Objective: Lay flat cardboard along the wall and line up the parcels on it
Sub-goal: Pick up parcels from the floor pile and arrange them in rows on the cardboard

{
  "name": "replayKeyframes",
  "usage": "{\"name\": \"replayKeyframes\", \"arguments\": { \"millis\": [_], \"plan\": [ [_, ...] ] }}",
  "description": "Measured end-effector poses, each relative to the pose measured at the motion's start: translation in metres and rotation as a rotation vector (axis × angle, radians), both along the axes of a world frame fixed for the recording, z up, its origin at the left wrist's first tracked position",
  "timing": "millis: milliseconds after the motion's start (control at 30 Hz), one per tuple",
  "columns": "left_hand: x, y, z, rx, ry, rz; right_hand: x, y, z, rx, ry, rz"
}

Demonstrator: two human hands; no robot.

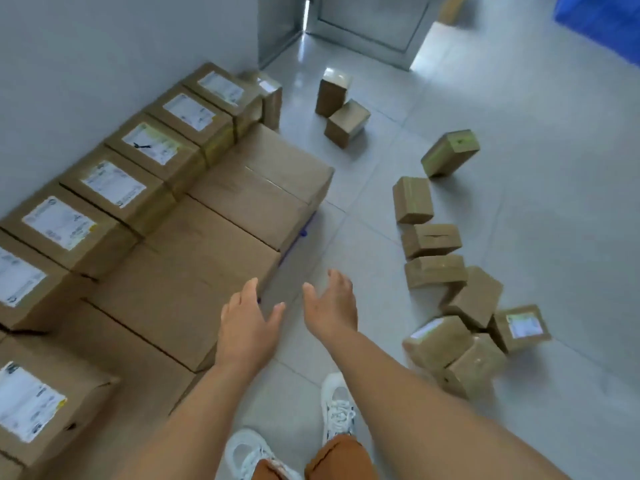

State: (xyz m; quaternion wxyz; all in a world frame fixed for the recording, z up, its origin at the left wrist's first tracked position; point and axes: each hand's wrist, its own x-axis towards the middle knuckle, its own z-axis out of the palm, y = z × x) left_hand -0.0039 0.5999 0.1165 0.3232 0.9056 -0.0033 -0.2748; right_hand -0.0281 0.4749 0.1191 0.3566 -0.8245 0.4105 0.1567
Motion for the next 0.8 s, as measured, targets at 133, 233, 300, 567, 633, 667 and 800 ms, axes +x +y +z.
{"name": "replayKeyframes", "arguments": {
  "millis": [133,233,300,567,633,667,800],
  "plan": [
    [-0.029,-0.064,-0.009,0.018,-0.011,-0.166,-0.045,-0.053,-0.008,-0.010,0.016,-0.163],
    [-0.054,-0.112,-0.019,0.019,0.003,-0.267,-0.079,-0.094,-0.014,0.000,0.014,-0.267],
    [-0.071,-0.146,-0.025,0.030,0.002,-0.317,-0.103,-0.123,-0.018,0.008,0.010,-0.324],
    [-0.140,-0.267,-0.037,0.066,0.013,-0.537,-0.198,-0.231,-0.031,0.092,-0.008,-0.564],
    [-0.153,-0.292,-0.042,0.070,0.023,-0.615,-0.217,-0.254,-0.035,0.095,0.001,-0.611],
    [-0.158,-0.303,-0.045,0.072,0.029,-0.651,-0.226,-0.264,-0.039,0.095,0.009,-0.633],
    [-0.168,-0.336,-0.061,0.102,0.041,-0.772,-0.249,-0.295,-0.055,0.093,0.062,-0.712]
  ]
}}
